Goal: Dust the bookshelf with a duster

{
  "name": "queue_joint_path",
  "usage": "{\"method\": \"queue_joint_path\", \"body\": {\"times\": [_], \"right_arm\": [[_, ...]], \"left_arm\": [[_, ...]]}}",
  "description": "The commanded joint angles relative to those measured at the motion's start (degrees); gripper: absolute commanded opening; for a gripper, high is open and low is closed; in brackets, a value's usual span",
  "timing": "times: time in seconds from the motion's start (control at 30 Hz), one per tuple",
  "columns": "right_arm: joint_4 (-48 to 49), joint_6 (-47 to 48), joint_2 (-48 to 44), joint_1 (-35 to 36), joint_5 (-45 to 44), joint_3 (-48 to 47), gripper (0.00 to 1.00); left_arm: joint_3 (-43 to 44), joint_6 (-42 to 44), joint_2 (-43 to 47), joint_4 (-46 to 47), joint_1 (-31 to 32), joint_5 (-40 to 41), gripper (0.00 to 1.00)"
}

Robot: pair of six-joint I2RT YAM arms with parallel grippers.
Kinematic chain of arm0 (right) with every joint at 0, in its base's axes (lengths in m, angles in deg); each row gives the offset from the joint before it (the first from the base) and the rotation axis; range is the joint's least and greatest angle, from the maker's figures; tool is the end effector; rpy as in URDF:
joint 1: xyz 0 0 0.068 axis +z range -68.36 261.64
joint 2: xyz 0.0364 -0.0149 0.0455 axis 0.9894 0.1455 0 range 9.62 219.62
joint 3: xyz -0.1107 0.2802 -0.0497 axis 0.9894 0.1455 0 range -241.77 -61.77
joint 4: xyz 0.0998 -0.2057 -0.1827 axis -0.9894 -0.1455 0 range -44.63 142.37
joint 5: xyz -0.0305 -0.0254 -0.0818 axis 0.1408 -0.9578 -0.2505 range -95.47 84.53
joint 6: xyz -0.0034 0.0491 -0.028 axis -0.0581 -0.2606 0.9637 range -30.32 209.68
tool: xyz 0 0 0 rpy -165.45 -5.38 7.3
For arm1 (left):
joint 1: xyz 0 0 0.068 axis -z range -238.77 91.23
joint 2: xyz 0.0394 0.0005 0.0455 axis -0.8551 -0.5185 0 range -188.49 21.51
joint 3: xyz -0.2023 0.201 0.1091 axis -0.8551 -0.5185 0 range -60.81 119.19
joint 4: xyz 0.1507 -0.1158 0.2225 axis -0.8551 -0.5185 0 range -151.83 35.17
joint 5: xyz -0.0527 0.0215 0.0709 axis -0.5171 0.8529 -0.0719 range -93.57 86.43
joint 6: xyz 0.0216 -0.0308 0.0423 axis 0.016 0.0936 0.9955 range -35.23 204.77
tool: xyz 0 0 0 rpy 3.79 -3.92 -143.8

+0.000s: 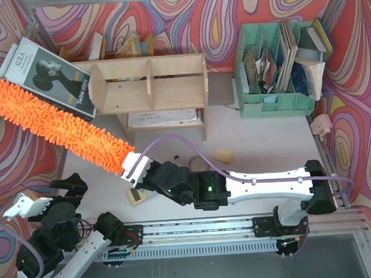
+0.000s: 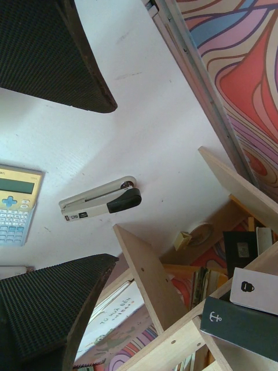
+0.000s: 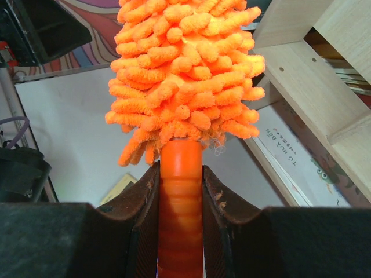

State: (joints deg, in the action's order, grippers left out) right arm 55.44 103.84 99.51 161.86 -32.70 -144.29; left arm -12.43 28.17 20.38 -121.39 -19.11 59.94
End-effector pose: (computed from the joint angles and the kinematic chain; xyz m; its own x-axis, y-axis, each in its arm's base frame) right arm 0.0877 0.4028 0.4268 0.1831 -0.2184 -0.9585 -0.7776 0.5644 -0.2771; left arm -0.0130 0.0569 0.3340 0.1650 -0.6205 -0.7666 -0.4138 0.6620 -0.6249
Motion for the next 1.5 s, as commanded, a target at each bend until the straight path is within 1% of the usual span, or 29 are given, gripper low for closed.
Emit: {"method": "queue_joint_path", "body": {"times": [0.0,0.2,0.43,0.6,0.8,0.93,1.17,1.23,1.37,1.47], "right_arm": [[2.66,-0.53,-0.56,-0.40,-1.05,0.92,0.00],[2.71,-3.71,-3.00,-0.92,-2.86,7.12,0.00],[-0.07,-7.90,-7.97,-0.90,-7.14,14.18,0.00],[-5.79,-14.33,-12.52,-0.93,-9.81,18.86,0.00],[-13.37,-21.45,-16.55,-0.95,-9.48,23.28,0.00],[-12.69,-20.36,-20.16,-0.88,-9.15,27.86,0.00],[-13.00,-14.80,-28.39,-0.91,-3.96,31.67,0.00],[-12.87,-13.56,-31.23,-0.92,-2.02,32.95,0.00],[-11.81,-12.00,-35.10,-0.91,2.41,34.44,0.00],[-11.96,-11.00,-35.43,-0.92,3.96,34.25,0.00]], "left_arm": [[0.05,-0.35,0.86,-1.55,0.16,1.43,0.98],[0.05,-0.49,0.86,-1.64,0.16,1.41,0.98],[0.05,-0.59,0.86,-1.59,0.16,1.40,0.98],[0.05,-0.49,0.84,-1.55,0.16,1.39,0.98],[-0.01,-0.27,0.14,-1.61,0.17,1.16,0.98],[0.80,-0.20,-1.94,-2.05,0.16,0.50,0.98],[2.21,1.95,-4.55,-0.34,0.16,-1.92,0.98],[3.87,0.65,-5.44,-1.07,0.16,-3.10,0.98],[7.35,-0.59,-8.07,0.26,0.17,-8.34,0.98],[11.01,0.65,-13.07,3.02,0.16,-15.74,0.98]]}}
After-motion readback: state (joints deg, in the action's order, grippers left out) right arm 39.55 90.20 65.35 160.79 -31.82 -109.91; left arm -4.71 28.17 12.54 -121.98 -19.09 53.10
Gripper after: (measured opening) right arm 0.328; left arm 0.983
